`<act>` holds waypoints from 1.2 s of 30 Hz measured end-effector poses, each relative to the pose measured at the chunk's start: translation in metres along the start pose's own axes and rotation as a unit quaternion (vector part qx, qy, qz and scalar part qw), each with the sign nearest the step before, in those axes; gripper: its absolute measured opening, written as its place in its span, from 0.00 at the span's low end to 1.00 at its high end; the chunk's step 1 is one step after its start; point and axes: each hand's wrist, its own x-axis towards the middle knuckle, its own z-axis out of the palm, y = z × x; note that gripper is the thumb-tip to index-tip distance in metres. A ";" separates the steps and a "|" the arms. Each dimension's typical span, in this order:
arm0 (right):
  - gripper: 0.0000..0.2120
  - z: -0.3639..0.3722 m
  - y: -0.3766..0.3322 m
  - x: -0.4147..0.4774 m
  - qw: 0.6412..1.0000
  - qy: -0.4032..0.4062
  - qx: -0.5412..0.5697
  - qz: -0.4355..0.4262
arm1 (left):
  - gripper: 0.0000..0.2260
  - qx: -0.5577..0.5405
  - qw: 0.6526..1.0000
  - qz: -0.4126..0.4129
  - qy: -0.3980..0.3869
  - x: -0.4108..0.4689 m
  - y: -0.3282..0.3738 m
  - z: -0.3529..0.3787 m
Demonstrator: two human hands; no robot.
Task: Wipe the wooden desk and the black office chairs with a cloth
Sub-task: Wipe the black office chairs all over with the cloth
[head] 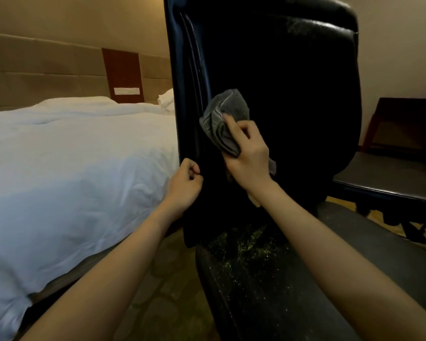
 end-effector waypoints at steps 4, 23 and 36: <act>0.25 -0.007 0.018 -0.025 0.993 -0.053 -0.017 -0.107 | 0.13 0.002 0.999 0.013 0.041 -0.004 0.005 0.006; 0.37 -0.016 0.048 -0.112 0.982 -0.130 -0.107 -0.084 | 0.09 0.086 0.990 -0.099 -0.054 -0.046 -0.024 0.038; 0.28 -0.113 0.133 -0.122 0.926 -0.286 -0.244 -0.039 | 0.07 0.179 0.971 0.038 -0.154 -0.040 0.017 0.089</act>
